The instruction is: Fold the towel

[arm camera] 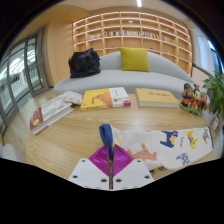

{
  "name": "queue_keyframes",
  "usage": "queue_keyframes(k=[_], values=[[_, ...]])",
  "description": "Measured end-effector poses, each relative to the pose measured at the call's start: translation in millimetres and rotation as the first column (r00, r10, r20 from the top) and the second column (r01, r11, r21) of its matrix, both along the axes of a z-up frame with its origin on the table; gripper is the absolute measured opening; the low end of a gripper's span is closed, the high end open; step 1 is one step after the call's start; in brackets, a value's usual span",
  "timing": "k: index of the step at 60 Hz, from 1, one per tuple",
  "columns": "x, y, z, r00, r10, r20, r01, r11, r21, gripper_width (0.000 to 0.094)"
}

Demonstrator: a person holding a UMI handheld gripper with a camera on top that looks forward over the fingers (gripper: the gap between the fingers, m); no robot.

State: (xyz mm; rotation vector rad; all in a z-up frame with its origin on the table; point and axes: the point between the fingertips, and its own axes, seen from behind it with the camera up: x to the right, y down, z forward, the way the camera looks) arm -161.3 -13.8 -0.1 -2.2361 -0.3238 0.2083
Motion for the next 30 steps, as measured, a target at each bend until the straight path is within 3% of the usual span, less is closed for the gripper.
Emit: queue_keyframes(k=[10,16,22,30], values=[[-48,-42,103,0.96,0.14,-0.241,-0.123,0.989,0.084,0.0023],[-40,-43,170,0.928,0.163,-0.336,-0.119,0.982,0.148,0.0025],[5,-16,191,0.933,0.12,-0.339,-0.059,0.981,0.183,0.0024],[98,21,147,0.969,-0.032,-0.244,0.065,0.989,0.129,0.0027]])
